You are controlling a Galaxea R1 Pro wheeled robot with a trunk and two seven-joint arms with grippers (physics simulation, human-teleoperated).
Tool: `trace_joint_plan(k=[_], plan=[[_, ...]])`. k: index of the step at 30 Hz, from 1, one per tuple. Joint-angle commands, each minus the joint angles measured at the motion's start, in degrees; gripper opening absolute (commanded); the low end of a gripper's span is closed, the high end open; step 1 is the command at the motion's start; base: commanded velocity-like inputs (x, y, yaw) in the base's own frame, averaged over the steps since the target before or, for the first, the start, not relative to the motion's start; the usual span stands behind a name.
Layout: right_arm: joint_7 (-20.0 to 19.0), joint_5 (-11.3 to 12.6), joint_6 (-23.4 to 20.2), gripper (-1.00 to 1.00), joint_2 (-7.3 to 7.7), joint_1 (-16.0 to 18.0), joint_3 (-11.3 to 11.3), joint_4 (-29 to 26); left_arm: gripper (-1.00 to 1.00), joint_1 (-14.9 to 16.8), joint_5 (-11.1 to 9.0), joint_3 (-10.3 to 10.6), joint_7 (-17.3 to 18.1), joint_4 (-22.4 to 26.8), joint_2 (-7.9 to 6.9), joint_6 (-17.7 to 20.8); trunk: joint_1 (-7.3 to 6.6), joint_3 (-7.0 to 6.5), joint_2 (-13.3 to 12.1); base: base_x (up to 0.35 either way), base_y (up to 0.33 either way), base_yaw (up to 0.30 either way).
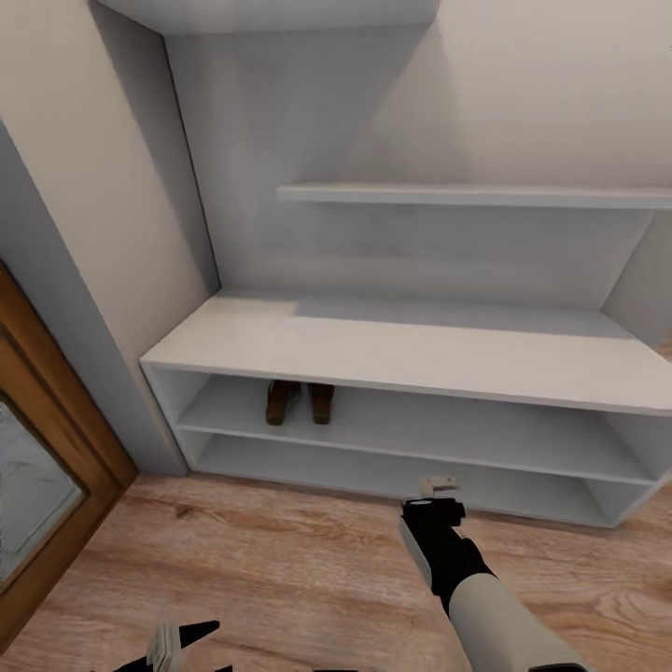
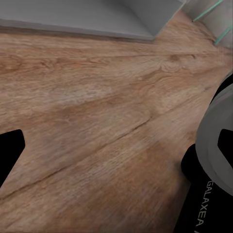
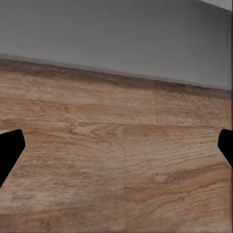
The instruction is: Pick up the two gym shoes and the two sandals from the corridor floor and place them onto the hallstand (shoe rack) in the corridor, making sure they are on the rack and not on the floor. Arrange them so the two gym shoes are next to each other and the two sandals are next to each other.
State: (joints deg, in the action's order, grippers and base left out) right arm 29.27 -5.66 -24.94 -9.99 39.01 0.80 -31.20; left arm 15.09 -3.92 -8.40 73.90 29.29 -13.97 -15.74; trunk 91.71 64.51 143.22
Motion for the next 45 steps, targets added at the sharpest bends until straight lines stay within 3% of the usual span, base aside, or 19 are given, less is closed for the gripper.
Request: trace_joint_plan(k=[1,13,27,29,30,34,35,37,38,39,45], plan=[[0.00,-0.58,-0.56,1.00,0.00,0.02,0.08,-0.01,1.00,0.03,-0.04,-0.10,0.18,-0.02,0.00,-0.35,-0.04,0.05,0.02,-0.274,-0.171,0.000],[0.00,-0.54,-0.55,1.00,0.00,0.02,0.08,0.09,1.00,0.03,-0.04,-0.12,0.12,0.01,0.00,-0.35,-0.04,0.05,0.02,-0.264,-0.116,0.000],[-0.07,-0.67,0.01,1.00,0.00,-0.26,0.08,0.26,1.00,0.01,0.20,-0.19,-0.68,-0.02,-0.08,-0.64,-0.04,0.05,0.02,-0.037,-0.014,0.000],[-0.10,-0.70,0.84,1.00,0.00,-0.56,0.08,0.26,1.00,-0.11,0.21,-0.13,-1.26,-0.05,-0.10,-0.81,-0.04,0.05,0.02,-0.001,0.000,0.000],[-1.09,-0.74,4.86,1.00,0.00,-2.50,0.08,0.94,1.00,-0.49,0.22,-0.03,-3.43,-0.09,-0.18,-1.16,-0.04,0.05,0.02,0.000,0.000,0.000],[-4.09,-0.86,9.63,1.00,0.00,-4.07,0.10,3.20,1.00,-0.56,0.26,0.02,-5.57,-0.10,-0.23,-1.30,-0.04,0.05,0.02,0.000,0.000,0.000],[-5.06,-0.90,11.00,1.00,0.36,-4.34,0.10,4.07,1.00,-0.56,0.25,0.03,-6.12,-0.12,-0.24,-1.32,-0.04,0.05,0.02,0.000,0.000,0.000],[-10.49,-0.92,18.31,1.00,3.96,-5.07,0.09,9.83,1.00,-0.63,0.25,0.04,-8.79,-0.19,-0.26,-1.45,-0.04,0.05,0.02,0.000,0.000,0.000],[-11.64,-0.91,19.81,1.00,4.77,-5.15,0.08,11.12,1.00,-0.64,0.25,0.05,-9.30,-0.21,-0.26,-1.48,-0.04,0.05,0.02,0.000,0.000,0.000],[-15.21,-0.86,24.22,1.00,7.25,-5.29,0.08,14.75,1.00,-0.66,0.24,0.05,-10.71,-0.43,-0.26,-1.53,-0.04,0.05,0.02,0.000,0.000,0.000],[-22.33,-0.74,32.01,1.00,11.89,-5.39,0.08,21.00,1.00,-0.67,0.20,0.05,-13.46,-1.36,-0.26,-1.56,-0.04,0.05,0.02,0.000,0.000,0.000]])
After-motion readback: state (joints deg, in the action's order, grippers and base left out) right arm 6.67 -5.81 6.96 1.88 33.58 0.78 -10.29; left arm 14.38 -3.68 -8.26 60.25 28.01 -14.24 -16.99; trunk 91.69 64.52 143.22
